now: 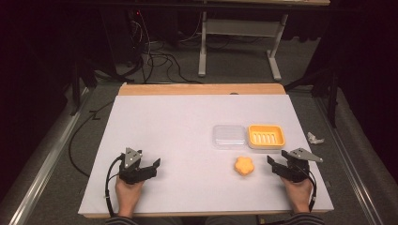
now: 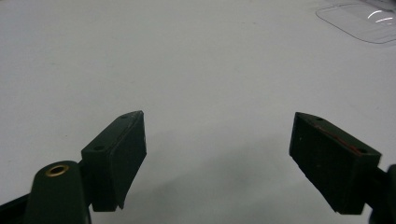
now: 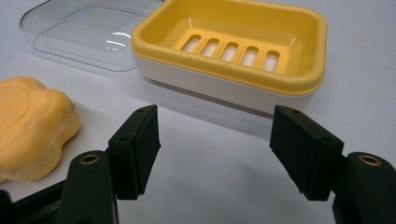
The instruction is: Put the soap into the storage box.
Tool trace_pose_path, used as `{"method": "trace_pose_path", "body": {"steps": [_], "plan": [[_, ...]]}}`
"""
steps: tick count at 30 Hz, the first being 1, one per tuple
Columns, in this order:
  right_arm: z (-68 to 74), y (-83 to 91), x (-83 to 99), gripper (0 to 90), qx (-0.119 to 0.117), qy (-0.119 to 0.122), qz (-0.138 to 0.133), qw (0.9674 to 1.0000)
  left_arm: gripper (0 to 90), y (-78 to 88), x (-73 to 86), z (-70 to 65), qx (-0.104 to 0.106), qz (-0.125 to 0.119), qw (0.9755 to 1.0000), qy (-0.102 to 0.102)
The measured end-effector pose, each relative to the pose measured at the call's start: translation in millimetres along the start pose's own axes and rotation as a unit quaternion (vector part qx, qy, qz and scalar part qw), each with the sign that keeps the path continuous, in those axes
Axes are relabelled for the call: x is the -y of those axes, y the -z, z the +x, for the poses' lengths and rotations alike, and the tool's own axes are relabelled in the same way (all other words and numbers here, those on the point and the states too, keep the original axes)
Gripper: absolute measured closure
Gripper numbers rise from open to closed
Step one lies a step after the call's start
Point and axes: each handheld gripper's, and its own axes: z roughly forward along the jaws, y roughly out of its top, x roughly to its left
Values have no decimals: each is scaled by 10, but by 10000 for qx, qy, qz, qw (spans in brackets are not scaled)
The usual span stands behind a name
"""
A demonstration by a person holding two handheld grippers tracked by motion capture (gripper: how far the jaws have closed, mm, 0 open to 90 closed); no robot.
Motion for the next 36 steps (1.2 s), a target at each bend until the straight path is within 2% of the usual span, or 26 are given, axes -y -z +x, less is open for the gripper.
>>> {"method": "trace_pose_path", "body": {"steps": [11,17,29,36], "plan": [[16,5,3,339,80,-1,-10,10000,197,-3,-2,5,5,29,10000,12],[-21,-6,-3,343,15,-144,55,9999,194,-1,-1,4,-12,11,10000,31],[-39,-3,-10,353,7,-199,33,9998,200,-6,-3,8,-9,38,10000,40],[-21,0,-10,369,24,-98,5,9999,197,-2,-1,9,-13,15,10000,62]]}}
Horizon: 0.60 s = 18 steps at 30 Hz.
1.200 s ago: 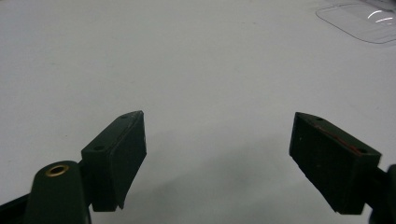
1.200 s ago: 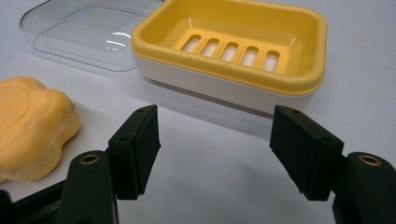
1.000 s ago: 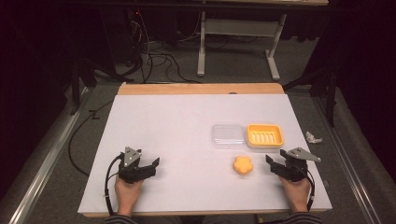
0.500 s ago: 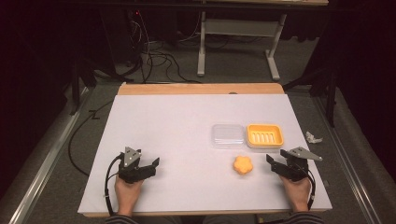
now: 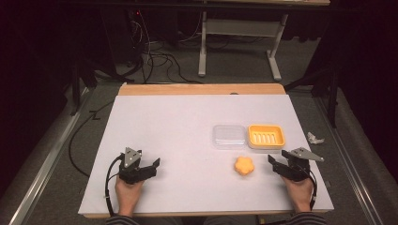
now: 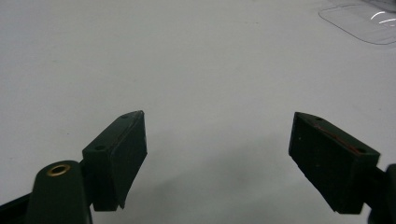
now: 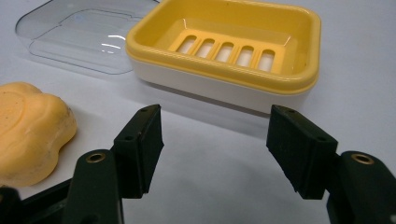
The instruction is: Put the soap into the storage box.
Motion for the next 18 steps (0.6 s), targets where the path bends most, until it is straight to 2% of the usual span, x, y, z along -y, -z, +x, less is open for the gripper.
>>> {"method": "trace_pose_path", "body": {"steps": [5,13,18], "plan": [[24,32,6,354,-111,-88,-97,9999,201,-10,-5,9,40,47,10000,22],[99,110,-47,337,-247,5,-297,9993,201,-11,-5,22,100,46,9999,65],[179,145,-83,333,-328,-9,-409,9986,200,-5,-4,8,90,30,10000,8]]}}
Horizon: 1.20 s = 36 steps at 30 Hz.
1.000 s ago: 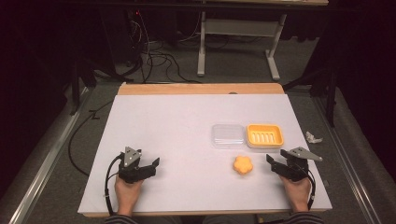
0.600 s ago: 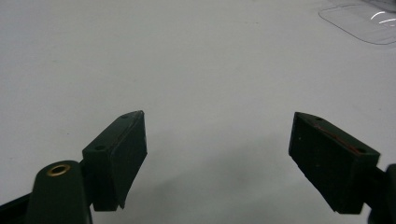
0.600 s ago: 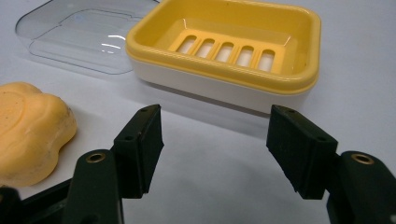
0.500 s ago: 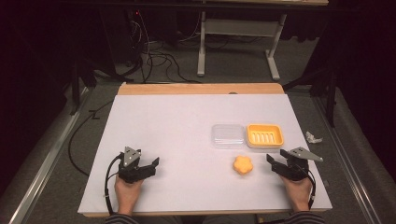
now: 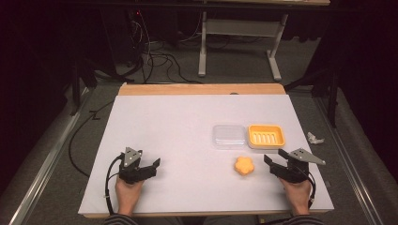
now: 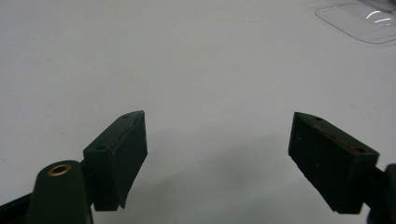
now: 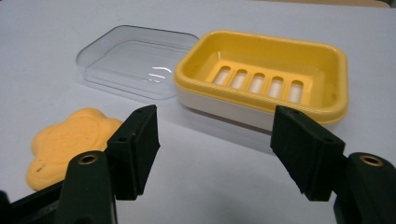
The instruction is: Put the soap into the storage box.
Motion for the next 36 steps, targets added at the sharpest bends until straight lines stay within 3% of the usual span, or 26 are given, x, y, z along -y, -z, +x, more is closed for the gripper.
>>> {"method": "trace_pose_path", "body": {"steps": [3,20,36], "plan": [[75,15,2,334,-81,57,70,9999,197,7,4,-19,-31,-49,9999,-84],[223,104,-48,332,-228,212,93,9995,197,2,2,-12,-15,-10,10000,-59],[469,93,-2,296,-598,319,248,9974,197,6,5,-21,-26,-52,9999,-93]]}}
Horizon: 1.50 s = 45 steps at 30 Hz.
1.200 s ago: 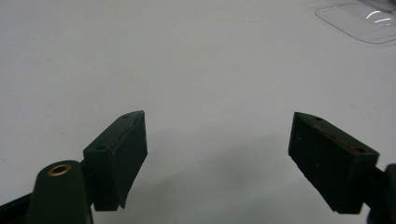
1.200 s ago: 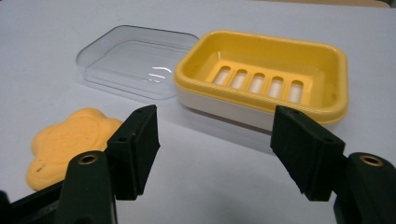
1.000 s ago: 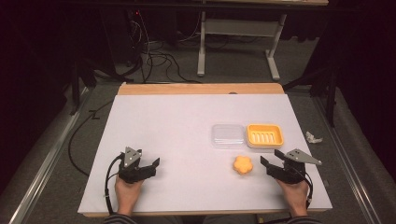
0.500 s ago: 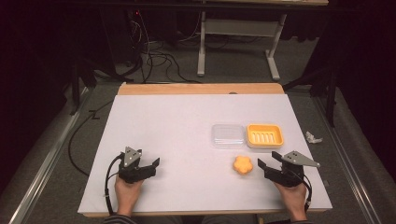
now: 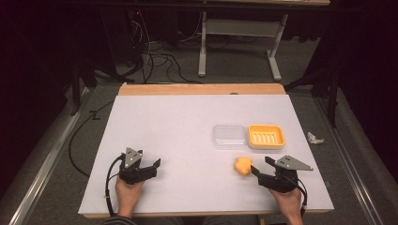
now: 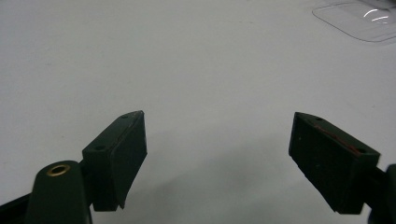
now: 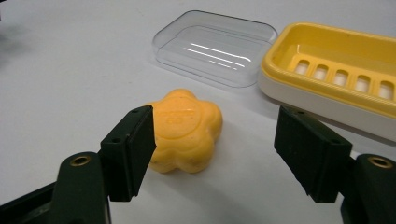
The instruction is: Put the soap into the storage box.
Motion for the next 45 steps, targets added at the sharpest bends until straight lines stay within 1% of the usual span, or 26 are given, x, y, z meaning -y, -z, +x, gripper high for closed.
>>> {"method": "trace_pose_path", "body": {"steps": [1,3,9,14,17,19,20,21,22,25,29,32,36,42,45], "plan": [[19,-4,-1,289,-25,-14,28,10000,196,3,0,0,8,-5,10000,-8],[69,-42,-4,272,-99,47,88,9999,195,3,0,0,6,-5,10000,-7],[128,-128,-13,239,-176,101,214,9996,195,4,0,-1,9,-3,10000,-15],[187,-243,-49,196,-157,152,415,9989,194,5,0,-1,10,-8,10000,-10],[193,-281,-63,184,-156,212,467,9986,193,6,1,-1,12,-12,10000,-18],[202,-339,-77,174,-141,209,536,9982,192,6,1,-2,9,-16,10000,-29],[202,-339,-77,174,-141,209,536,9982,192,7,1,-3,10,-18,10000,-31],[199,-358,-79,170,-139,249,572,9980,192,7,2,-3,12,-19,10000,-33],[206,-394,-79,164,-123,223,627,9977,191,8,2,-4,19,-24,10000,-35],[207,-427,-77,161,-113,254,674,9973,191,8,2,-4,18,-21,10000,-42],[210,-495,-77,156,-91,275,808,9963,191,8,2,-5,21,-27,10000,-38],[211,-517,-80,155,-83,289,846,9960,191,9,2,-5,23,-28,10000,-38],[214,-570,-77,156,-49,332,994,9945,190,9,3,-5,19,-31,10000,-40],[221,-608,-72,162,-23,376,1045,9938,190,10,3,-6,24,-29,10000,-44],[227,-620,-70,184,17,396,1061,9936,189,11,3,-6,24,-28,10000,-48]]}}
